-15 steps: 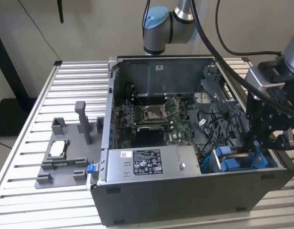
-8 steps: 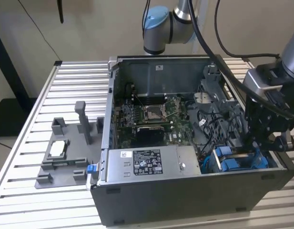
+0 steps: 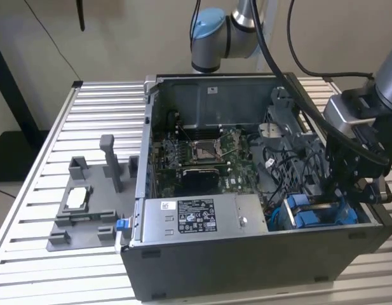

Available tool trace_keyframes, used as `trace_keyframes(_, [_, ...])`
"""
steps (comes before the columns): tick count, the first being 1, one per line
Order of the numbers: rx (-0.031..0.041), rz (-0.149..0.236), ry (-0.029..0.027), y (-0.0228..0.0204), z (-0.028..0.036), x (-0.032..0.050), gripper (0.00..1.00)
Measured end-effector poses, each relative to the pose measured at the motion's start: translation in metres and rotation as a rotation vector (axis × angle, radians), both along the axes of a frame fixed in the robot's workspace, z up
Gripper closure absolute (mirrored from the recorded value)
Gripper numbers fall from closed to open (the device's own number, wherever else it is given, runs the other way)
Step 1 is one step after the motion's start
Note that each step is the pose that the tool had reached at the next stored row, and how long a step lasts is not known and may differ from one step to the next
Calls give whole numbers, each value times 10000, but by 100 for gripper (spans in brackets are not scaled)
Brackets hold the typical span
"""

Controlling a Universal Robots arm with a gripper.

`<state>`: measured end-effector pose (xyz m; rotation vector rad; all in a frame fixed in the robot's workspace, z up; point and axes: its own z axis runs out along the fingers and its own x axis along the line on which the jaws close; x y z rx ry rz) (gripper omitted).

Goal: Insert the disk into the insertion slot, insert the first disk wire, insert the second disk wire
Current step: 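Insert the first disk wire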

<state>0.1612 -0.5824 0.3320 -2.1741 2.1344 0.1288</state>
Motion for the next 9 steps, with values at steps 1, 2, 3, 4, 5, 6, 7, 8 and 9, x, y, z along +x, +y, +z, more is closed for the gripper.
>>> trace_keyframes(1, [0,-4,0,-1,-2,0,81])
trace_keyframes(2, [-3,-7,0,-1,-4,0,81])
trace_keyframes(3, [-1,-8,0,-3,-6,0,81])
trace_keyframes(4, [1,-10,-1,-7,-7,0,81])
trace_keyframes(5, [3,-11,-1,-10,-2,0,81])
trace_keyframes(6, [3,-11,4,-13,19,0,80])
trace_keyframes(7, [10,-12,16,-14,55,-1,80])
trace_keyframes(8, [6,-13,26,-14,92,-1,80])
trace_keyframes(9, [7,-12,34,-14,130,0,73])
